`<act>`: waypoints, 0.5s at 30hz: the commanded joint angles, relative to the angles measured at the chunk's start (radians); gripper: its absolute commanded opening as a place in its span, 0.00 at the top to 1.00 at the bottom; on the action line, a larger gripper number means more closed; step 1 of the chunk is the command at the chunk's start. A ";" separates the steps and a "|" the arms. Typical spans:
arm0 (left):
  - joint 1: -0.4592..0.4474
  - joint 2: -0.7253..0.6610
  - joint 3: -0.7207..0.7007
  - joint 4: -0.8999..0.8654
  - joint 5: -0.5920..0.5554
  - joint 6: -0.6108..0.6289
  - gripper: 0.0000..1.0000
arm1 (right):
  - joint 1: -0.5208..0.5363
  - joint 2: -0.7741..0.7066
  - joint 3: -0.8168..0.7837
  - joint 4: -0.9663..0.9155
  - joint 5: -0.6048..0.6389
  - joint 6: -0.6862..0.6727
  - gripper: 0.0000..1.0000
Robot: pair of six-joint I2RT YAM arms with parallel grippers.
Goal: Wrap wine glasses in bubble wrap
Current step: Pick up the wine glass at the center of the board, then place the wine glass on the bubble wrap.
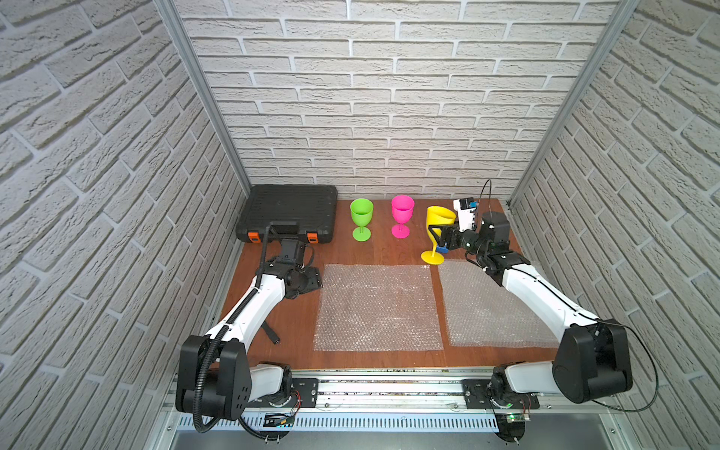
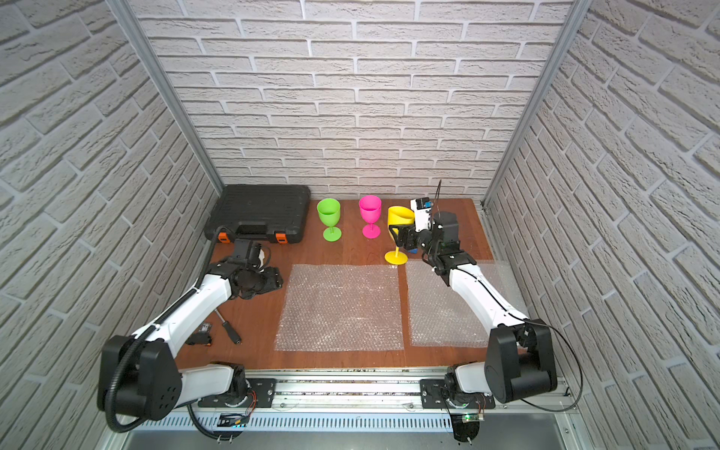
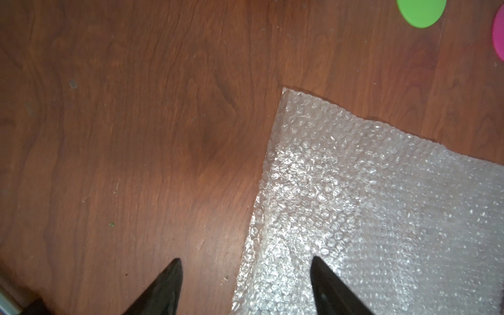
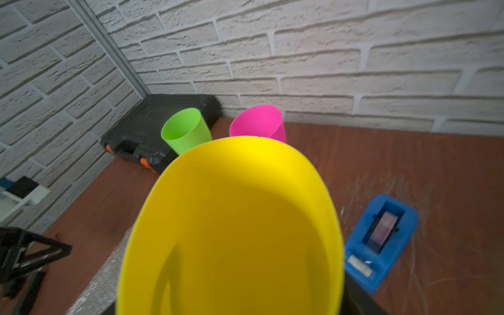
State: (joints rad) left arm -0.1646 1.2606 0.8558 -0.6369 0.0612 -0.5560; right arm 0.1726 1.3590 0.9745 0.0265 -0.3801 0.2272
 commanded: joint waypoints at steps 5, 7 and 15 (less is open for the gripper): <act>0.005 -0.064 -0.028 -0.018 0.050 0.007 0.27 | 0.221 0.003 0.057 -0.276 0.016 0.241 0.25; 0.005 -0.072 -0.036 -0.018 0.056 -0.006 0.27 | 0.276 0.029 0.069 -0.291 0.018 0.320 0.25; -0.070 -0.098 -0.131 0.056 0.080 -0.103 0.27 | 0.503 0.214 0.217 -0.371 0.070 0.526 0.25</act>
State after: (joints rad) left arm -0.2039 1.1740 0.7517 -0.6170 0.1284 -0.6090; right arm 0.6197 1.5387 1.1347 -0.3065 -0.3412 0.6491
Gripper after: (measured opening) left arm 0.732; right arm 0.748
